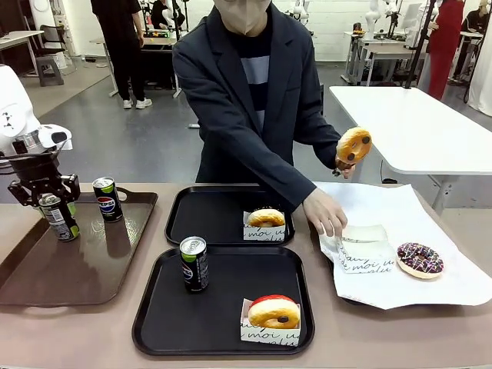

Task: Set up donuts and drinks on trays.
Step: Pick up one Pepsi coke from the Handle tray and place it on the Flat Tray without a Pepsi coke.

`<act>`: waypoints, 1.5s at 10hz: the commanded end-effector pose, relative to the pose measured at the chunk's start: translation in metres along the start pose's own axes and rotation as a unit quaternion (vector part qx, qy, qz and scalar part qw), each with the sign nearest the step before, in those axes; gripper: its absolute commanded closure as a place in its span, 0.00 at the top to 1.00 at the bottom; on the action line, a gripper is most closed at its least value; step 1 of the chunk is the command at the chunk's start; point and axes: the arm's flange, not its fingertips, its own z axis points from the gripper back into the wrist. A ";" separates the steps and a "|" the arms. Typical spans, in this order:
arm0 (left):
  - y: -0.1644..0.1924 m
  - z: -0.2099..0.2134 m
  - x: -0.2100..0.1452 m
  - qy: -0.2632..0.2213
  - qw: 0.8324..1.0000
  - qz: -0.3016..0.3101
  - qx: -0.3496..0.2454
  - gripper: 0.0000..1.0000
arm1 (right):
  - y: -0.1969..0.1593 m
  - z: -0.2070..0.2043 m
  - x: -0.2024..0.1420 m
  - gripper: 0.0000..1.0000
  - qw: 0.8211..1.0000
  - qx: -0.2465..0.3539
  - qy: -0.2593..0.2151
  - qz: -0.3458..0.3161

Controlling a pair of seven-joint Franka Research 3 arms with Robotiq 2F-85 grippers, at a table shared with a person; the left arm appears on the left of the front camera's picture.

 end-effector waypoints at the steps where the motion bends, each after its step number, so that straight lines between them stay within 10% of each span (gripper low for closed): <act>1: 0.000 0.034 -0.021 0.027 1.000 -0.003 -0.010 0.00 | -0.001 -0.002 0.000 1.00 1.000 0.010 -0.006 0.009; 7: -0.010 0.104 -0.112 0.010 0.997 -0.072 -0.021 0.00 | -0.001 -0.002 0.000 1.00 1.000 0.010 -0.006 0.009; 13: -0.014 0.108 -0.105 0.015 0.998 -0.059 -0.008 0.00 | -0.001 -0.002 0.000 1.00 1.000 0.010 -0.006 0.009; 14: -0.012 0.103 -0.109 0.020 0.998 -0.057 -0.008 0.58 | -0.001 -0.002 0.000 1.00 1.000 0.010 -0.006 0.009; 15: -0.027 0.108 -0.110 -0.015 0.996 -0.083 -0.002 0.58 | -0.001 -0.002 0.000 1.00 1.000 0.010 -0.006 0.009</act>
